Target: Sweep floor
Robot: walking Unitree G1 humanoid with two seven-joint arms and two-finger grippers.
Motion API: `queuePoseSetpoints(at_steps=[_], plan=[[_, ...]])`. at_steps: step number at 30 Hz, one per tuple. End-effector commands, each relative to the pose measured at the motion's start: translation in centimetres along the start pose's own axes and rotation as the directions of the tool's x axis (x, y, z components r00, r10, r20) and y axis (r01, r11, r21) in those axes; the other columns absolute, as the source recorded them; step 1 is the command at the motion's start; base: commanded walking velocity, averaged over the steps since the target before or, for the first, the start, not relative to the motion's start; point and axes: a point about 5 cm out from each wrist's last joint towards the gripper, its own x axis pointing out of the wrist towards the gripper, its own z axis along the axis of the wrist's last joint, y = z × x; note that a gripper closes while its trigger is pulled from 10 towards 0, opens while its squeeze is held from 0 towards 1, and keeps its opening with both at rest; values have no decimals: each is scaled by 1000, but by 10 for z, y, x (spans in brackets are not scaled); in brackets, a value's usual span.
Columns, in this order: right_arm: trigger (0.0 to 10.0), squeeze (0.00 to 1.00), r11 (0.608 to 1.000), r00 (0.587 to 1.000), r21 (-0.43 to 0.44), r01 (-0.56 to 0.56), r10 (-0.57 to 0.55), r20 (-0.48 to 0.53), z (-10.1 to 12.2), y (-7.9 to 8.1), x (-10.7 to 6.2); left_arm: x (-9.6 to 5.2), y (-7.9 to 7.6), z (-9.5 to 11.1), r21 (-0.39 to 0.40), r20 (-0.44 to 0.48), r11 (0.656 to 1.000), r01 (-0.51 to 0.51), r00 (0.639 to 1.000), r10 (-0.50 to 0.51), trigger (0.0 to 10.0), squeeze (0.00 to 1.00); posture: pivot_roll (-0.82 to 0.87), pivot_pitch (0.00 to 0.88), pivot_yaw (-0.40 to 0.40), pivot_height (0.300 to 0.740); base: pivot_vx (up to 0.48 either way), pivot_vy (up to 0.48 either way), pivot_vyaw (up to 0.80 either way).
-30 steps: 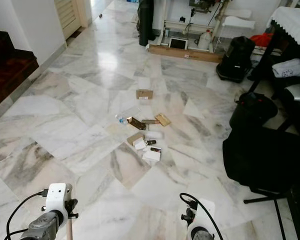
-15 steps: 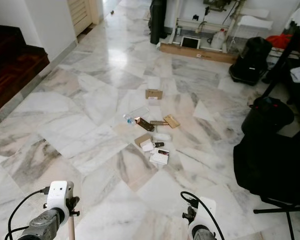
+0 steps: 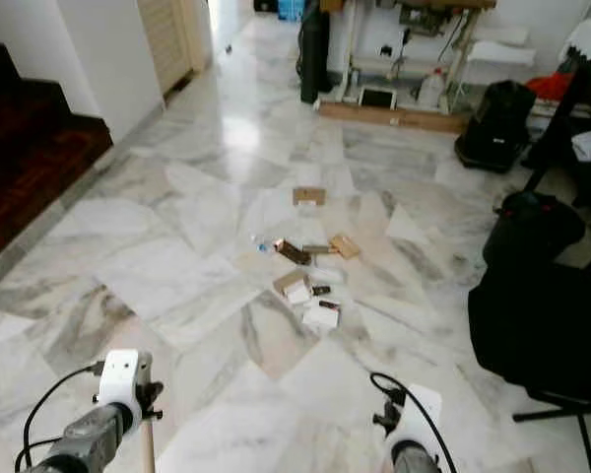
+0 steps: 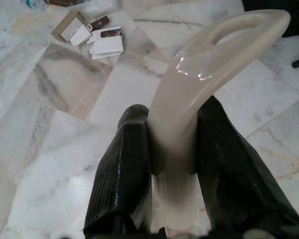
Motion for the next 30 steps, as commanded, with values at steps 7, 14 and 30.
queuePoseSetpoints(at_steps=[7, 14, 30], plan=[[10000, 0, 997, 999, 74, -1, -2, 33, 2, 12, 0, 1, -1, 0, 45, -35, 999, 18, 999, -16, 10000, 0, -4, 0, 55, 740, 0, 0, 0], [10000, 0, 998, 999, 59, -20, 18, 28, 1, 17, 0, 1, 0, 3, 41, -23, 999, 9, 1000, -8, 10000, 0, 10, 0, 47, 740, 0, 0, 0], [10000, 0, 998, 999, 34, -51, 51, 0, -4, 23, -1, -1, 5, -1, 30, -21, 1000, -11, 1000, 11, 10000, 0, 52, 0, 16, 740, 144, 0, 0]])
